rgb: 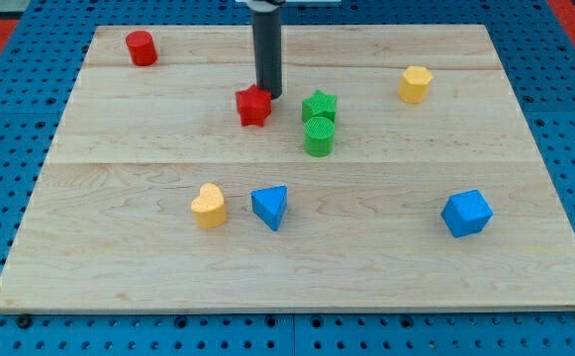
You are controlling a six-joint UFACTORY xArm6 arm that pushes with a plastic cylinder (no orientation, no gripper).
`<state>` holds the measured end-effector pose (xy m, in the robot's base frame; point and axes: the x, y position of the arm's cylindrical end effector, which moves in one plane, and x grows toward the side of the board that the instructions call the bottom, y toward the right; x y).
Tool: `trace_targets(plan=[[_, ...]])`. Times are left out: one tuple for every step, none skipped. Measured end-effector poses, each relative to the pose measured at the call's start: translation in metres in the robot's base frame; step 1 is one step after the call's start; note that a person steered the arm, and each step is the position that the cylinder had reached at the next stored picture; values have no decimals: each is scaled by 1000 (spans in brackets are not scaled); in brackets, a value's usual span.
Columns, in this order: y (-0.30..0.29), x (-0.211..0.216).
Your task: Move your arm to the left of the yellow heart
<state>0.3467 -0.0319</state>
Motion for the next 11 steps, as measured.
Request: trace_targets(plan=[[-47,11],[-96,-30],[-152,26],[-153,145],[-105,179],[-104,180],[-97,208],[-53,246],[-88,166],[-87,134],[-87,136]])
